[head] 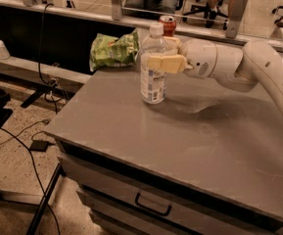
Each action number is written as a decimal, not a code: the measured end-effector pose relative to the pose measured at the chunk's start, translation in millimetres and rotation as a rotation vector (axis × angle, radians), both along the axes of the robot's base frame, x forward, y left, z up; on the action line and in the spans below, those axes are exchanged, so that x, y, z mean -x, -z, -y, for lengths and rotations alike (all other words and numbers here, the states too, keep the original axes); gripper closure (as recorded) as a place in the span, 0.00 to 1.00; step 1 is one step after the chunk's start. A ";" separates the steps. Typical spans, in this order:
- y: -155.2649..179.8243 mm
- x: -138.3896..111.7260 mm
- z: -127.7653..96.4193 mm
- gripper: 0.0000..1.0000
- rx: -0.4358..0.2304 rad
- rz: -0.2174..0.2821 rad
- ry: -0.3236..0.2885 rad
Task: Place blue plastic bottle upright
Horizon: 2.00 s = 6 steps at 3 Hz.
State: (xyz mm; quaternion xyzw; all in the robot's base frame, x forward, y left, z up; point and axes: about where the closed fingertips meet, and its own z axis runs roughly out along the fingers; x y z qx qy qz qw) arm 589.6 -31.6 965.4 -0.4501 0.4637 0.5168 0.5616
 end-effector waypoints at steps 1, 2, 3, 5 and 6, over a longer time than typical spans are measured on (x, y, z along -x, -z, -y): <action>8.0 -2.9 3.1 0.77 -0.030 -0.015 0.005; 14.5 -5.7 6.8 0.52 -0.044 -0.027 0.013; 13.6 -5.1 4.4 0.30 -0.044 -0.026 0.009; 8.4 -3.8 0.9 0.00 -0.042 -0.014 0.002; -3.6 -3.4 4.7 0.00 -0.033 0.019 0.006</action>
Offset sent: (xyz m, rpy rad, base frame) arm 0.0104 -0.0177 -0.0244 0.0593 0.0440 -0.0337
